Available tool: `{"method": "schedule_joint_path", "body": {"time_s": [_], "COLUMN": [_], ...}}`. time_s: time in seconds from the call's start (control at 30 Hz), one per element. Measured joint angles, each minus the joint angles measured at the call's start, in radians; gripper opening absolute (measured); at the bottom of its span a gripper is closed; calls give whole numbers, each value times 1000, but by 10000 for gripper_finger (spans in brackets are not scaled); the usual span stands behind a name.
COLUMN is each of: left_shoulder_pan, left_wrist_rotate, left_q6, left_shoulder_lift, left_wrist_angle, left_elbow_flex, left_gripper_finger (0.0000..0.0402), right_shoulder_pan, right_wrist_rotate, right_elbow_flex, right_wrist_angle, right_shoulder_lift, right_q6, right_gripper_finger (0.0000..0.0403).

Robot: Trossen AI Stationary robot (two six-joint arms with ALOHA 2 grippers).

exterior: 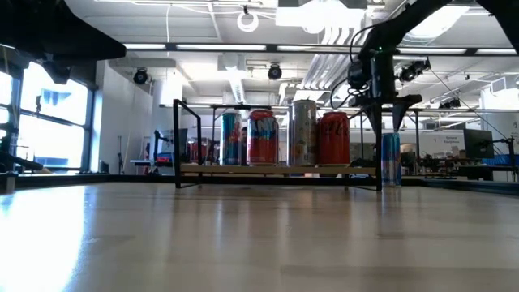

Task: Place canned beverage on shelf
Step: Put the blue soda can on the shelf aligned with the other blue soda can

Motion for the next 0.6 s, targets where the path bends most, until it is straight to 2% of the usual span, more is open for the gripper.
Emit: {"method": "schedule_joint_path", "body": {"time_s": [0.6], "left_shoulder_pan": [0], "left_wrist_rotate": [0], "left_q6": [0], "left_shoulder_lift": [0], "left_wrist_angle": [0], "left_elbow_flex": [0], "left_gripper_finger": [0], "right_shoulder_pan": [19], "right_wrist_rotate": [16], "right_elbow_flex": [0], "right_wrist_angle": [-24], "right_shoulder_lift": [62], "right_q6": [-57], "right_gripper_finger": [239]}}
